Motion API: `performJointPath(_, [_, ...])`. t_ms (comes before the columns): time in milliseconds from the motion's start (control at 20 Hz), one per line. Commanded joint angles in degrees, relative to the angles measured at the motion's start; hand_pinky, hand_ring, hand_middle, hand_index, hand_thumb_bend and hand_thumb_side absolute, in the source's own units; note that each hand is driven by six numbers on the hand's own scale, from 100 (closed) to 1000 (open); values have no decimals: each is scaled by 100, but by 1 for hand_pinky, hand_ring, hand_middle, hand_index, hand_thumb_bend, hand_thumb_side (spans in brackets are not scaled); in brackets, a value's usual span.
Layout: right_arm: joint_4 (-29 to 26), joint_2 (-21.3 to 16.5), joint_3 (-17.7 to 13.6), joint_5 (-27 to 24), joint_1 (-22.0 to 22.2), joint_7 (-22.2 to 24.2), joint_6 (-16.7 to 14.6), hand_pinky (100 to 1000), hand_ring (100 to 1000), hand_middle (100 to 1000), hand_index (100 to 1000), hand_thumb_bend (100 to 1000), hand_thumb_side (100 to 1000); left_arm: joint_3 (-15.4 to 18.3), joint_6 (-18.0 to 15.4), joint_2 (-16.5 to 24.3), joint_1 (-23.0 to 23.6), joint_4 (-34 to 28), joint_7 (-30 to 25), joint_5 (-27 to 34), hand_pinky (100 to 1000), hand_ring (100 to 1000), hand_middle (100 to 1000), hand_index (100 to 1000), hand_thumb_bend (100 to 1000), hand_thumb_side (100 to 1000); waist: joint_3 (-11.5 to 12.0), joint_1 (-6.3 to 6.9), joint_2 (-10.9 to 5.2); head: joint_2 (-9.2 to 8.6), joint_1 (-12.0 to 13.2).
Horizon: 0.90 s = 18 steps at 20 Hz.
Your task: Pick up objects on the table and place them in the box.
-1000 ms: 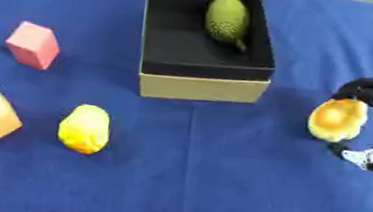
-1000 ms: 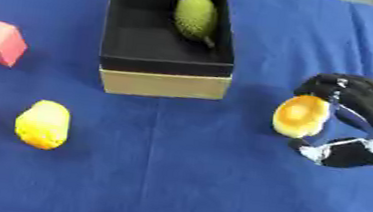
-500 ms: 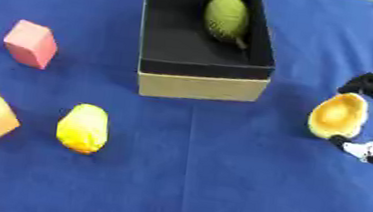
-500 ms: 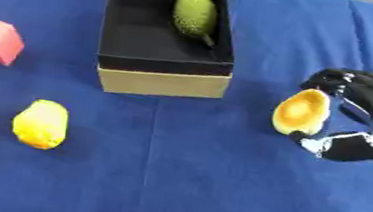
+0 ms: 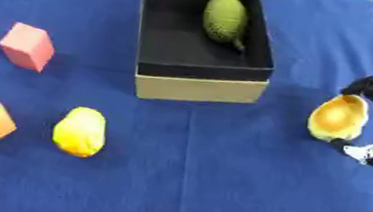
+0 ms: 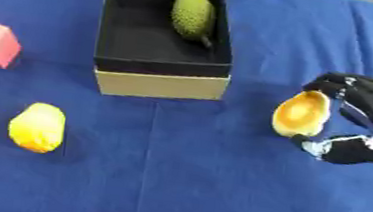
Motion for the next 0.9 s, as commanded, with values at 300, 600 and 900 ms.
performJointPath(300, [-52, -48, -72, 375, -67, -9, 62, 864, 874, 788, 853, 450, 641, -6, 26, 70, -1, -89, -5, -20, 856, 701, 626, 839, 100, 666, 23, 36, -45, -83, -27])
performJointPath(600, [-52, -10, -39, 344, -77, -360, 163, 830, 820, 739, 806, 452, 686, -25, 47, 52, -8, -89, -29, -15, 857, 702, 627, 840, 100, 664, 34, 29, -18, -108, -29])
performJointPath(900, [-52, 28, 22, 468, -59, -548, 235, 829, 808, 726, 794, 449, 743, -36, 39, 49, -16, -89, -59, -11, 859, 703, 627, 840, 100, 663, 46, 23, -1, -116, -34])
